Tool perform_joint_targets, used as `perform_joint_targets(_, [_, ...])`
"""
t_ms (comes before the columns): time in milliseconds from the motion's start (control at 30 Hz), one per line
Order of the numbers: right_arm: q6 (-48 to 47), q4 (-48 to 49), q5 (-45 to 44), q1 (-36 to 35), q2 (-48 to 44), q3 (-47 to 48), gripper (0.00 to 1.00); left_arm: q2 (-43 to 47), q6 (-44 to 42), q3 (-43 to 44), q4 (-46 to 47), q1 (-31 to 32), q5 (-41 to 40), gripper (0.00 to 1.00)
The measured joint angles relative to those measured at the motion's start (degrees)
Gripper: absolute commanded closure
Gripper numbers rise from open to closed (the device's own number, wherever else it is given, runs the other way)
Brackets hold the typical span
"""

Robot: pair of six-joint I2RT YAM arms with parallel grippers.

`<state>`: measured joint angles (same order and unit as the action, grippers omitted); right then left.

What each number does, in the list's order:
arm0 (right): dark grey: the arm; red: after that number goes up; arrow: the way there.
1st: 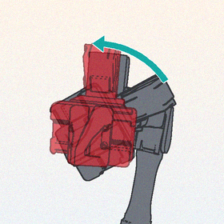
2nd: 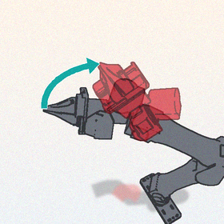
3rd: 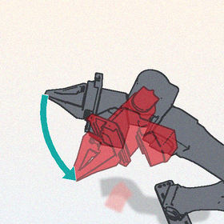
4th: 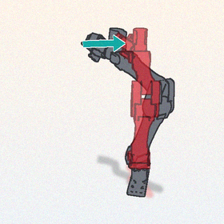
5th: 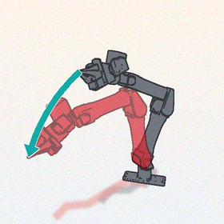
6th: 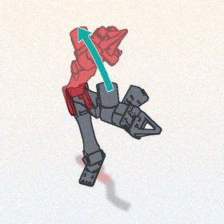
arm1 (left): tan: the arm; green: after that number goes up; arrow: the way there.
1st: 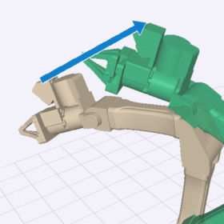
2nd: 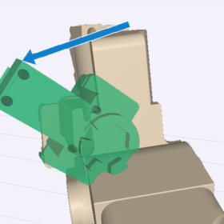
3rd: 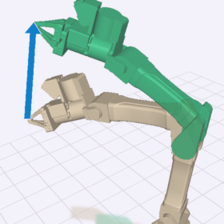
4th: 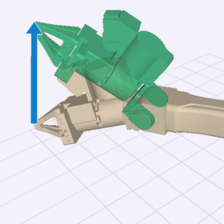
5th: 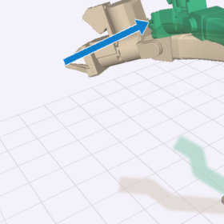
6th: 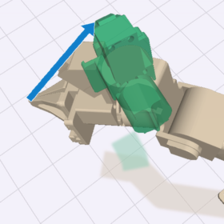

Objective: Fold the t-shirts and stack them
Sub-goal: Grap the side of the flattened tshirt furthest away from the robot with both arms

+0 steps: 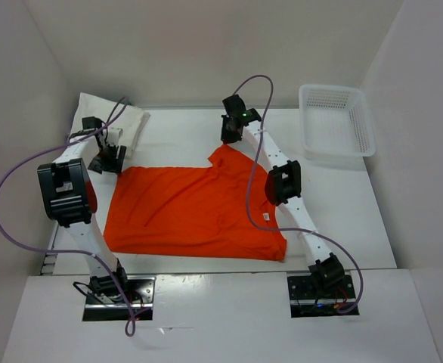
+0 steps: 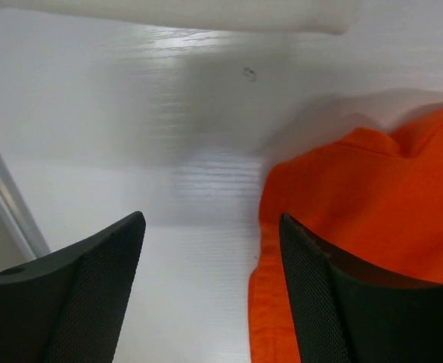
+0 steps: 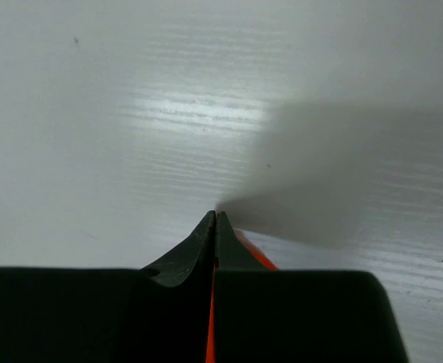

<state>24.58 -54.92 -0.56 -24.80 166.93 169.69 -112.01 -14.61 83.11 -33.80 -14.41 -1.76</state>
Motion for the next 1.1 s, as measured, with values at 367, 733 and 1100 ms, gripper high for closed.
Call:
perform_joint_targets(367, [-0.24, -5.07, 2.08, -0.5, -9.09, -11.32, 1.0, -2.25, -0.22, 0.15, -1.92, 2.36, 8.57, 0.53])
perform_joint_targets(733, [-0.52, -5.97, 3.39, -1.46, -16.7, -17.09, 1.0, -3.98, -0.5, 0.15, -3.93, 3.37, 13.86, 1.0])
perform_joint_targets(1100, [-0.42, -7.02, 0.0, -7.28, -28.61, -34.36, 1.0, 9.57, -6.36, -8.63, -3.52, 3.43, 8.9, 1.0])
